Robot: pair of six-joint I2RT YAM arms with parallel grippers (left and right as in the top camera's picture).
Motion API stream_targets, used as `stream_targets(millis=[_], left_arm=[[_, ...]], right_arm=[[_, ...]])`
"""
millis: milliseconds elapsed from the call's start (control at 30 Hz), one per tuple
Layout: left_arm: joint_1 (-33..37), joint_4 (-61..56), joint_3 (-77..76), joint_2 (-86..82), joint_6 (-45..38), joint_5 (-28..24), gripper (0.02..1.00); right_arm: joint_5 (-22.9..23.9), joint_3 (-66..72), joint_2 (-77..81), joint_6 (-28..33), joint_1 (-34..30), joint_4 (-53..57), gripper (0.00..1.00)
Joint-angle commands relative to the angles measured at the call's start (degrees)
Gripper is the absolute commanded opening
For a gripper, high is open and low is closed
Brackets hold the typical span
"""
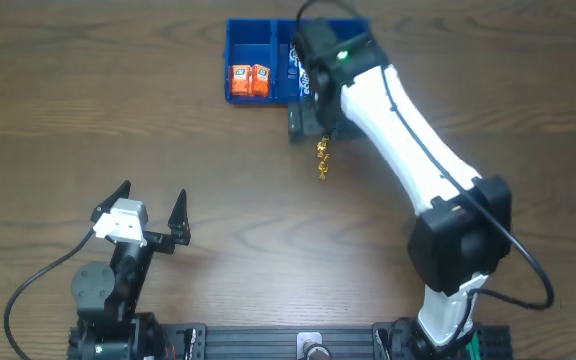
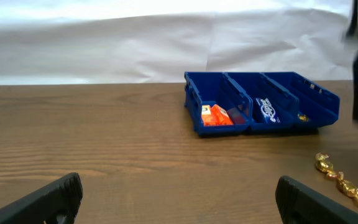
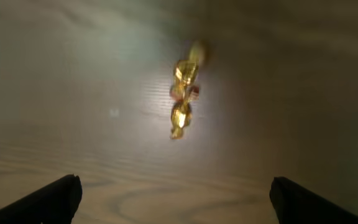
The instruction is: Sort Candies Into Trays
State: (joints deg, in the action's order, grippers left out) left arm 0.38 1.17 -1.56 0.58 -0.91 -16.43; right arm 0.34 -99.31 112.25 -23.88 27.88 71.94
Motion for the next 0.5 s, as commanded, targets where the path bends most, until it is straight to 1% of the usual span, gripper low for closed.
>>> stream_targets(millis=[33, 133, 200, 267, 333, 367, 500], left_arm=[[0.3, 1.6, 1.3, -0.4, 0.0, -1.0, 0.998], [0.3, 1.6, 1.3, -0.4, 0.0, -1.0, 0.998], [0.3, 1.6, 1.3, -0.4, 0.0, -1.0, 0.998], [0.3, 1.6, 1.3, -0.4, 0.0, -1.0, 0.998], [0.3, 1.6, 1.3, -0.4, 0.0, -1.0, 0.998], [0.3, 1.6, 1.3, -0.4, 0.0, -1.0, 0.998], [0.3, 1.6, 1.3, -0.4, 0.0, -1.0, 0.998]], right_arm=[[-3.1, 13.2, 1.1, -3.9, 1.3, -8.5, 1.0], [-3.0, 18.2, 1.1, -4.4, 1.3, -14.5, 1.0], [-2.9, 19.4, 1.4, -4.4, 1.2, -16.7, 1.0], [-2.0, 19.4, 2.0, -4.5, 1.3, -17.3, 1.0], [-0.2, 19.4, 2.8, -5.1, 1.2, -18.0, 1.0], [0.7, 19.4, 3.1, -6.2, 1.2, -18.2, 1.0], [1.6, 19.4, 3.7, -6.6, 1.2, -19.2, 1.0]])
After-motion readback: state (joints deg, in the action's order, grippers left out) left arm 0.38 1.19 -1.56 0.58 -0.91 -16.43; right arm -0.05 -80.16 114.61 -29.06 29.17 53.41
